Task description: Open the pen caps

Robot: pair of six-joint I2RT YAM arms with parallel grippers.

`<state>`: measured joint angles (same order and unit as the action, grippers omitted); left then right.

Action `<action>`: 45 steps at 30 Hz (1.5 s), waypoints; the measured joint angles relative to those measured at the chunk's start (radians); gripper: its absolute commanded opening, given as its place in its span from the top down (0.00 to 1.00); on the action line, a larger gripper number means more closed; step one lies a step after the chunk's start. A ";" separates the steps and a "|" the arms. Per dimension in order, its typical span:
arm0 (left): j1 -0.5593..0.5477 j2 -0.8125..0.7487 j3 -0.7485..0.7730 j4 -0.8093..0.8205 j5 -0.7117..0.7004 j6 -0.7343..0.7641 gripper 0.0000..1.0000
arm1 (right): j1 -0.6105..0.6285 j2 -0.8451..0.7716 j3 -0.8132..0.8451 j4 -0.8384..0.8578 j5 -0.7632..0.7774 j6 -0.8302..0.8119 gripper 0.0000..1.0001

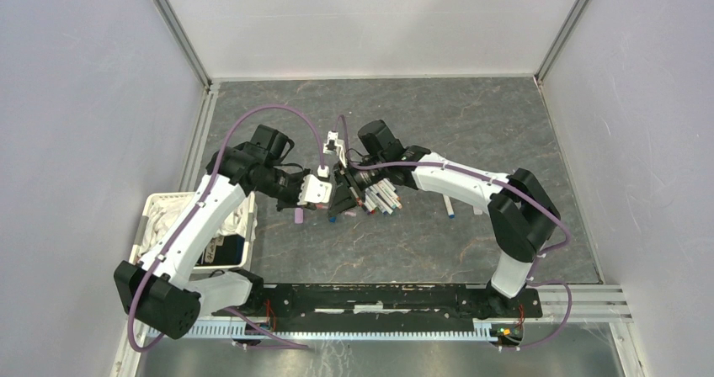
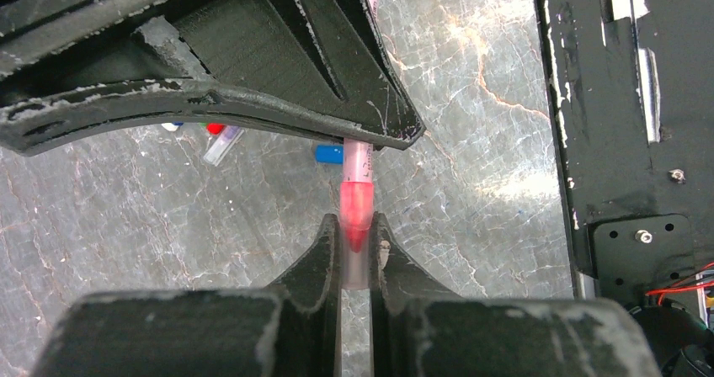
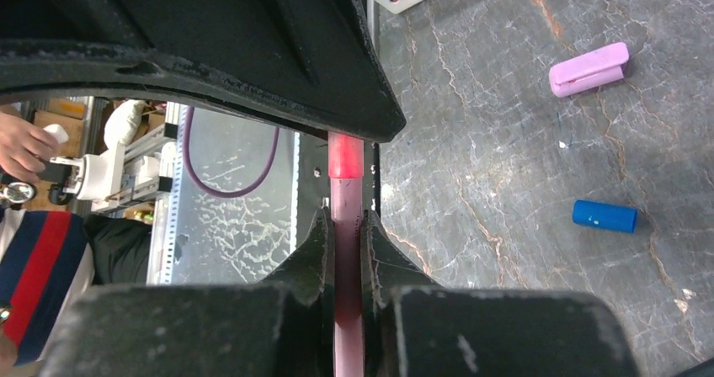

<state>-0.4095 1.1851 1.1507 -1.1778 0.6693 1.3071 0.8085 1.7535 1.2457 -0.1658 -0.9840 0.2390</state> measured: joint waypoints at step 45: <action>0.071 0.327 -0.367 0.713 -0.357 -0.297 0.91 | -0.599 -0.396 -0.570 -0.075 1.099 0.055 0.82</action>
<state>-0.3386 1.5124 0.7841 -0.4652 0.3126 1.0103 0.2092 1.3575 0.6762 -0.2409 0.1150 0.2935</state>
